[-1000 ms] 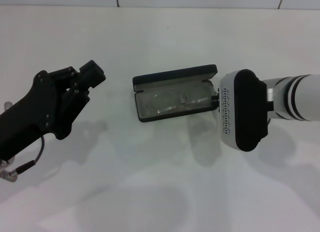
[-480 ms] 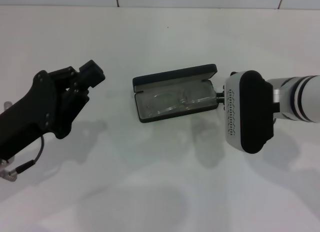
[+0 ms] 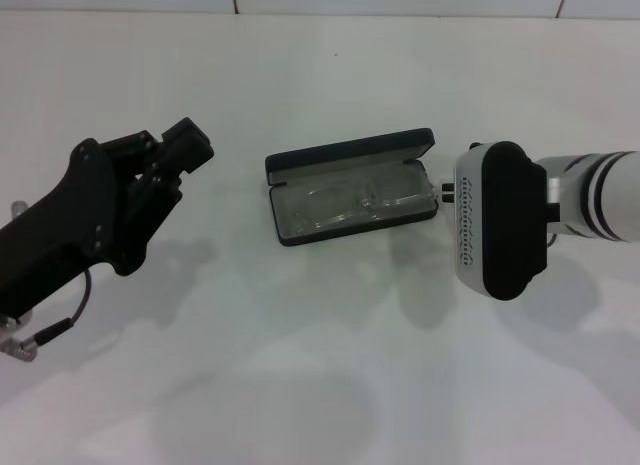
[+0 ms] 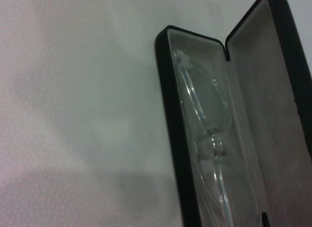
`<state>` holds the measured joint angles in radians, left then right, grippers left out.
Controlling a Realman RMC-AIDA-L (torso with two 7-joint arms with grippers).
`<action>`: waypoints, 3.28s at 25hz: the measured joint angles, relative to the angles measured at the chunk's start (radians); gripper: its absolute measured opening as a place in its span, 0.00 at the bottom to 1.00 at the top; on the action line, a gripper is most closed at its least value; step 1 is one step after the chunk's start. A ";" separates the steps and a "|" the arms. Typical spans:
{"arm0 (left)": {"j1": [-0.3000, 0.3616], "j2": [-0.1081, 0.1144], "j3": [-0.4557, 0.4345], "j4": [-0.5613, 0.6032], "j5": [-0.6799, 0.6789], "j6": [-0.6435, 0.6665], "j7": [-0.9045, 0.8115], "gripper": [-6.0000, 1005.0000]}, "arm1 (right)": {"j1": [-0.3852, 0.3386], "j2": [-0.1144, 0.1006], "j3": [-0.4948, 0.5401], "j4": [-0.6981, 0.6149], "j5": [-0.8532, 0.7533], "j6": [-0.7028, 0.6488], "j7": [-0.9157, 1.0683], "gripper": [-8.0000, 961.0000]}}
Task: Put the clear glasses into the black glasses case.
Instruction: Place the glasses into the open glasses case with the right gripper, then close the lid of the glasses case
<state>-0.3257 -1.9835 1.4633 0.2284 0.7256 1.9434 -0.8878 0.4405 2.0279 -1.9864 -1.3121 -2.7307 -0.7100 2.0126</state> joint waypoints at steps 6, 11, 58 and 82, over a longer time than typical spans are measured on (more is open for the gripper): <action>0.000 0.000 0.000 0.000 0.000 0.000 -0.001 0.07 | 0.017 0.000 -0.001 0.017 0.012 0.005 0.000 0.04; 0.002 0.000 0.000 0.000 0.000 0.000 0.000 0.07 | 0.033 0.000 -0.009 0.032 0.024 0.010 -0.001 0.04; 0.011 -0.002 0.006 -0.001 0.000 0.002 0.004 0.08 | 0.062 0.000 -0.074 0.052 0.040 0.092 -0.008 0.04; 0.033 -0.010 0.007 -0.002 0.027 0.007 0.017 0.08 | -0.001 0.000 -0.084 -0.082 0.106 0.094 -0.005 0.04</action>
<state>-0.2931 -1.9930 1.4706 0.2269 0.7525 1.9504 -0.8709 0.4397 2.0278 -2.0708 -1.3945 -2.6249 -0.6161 2.0074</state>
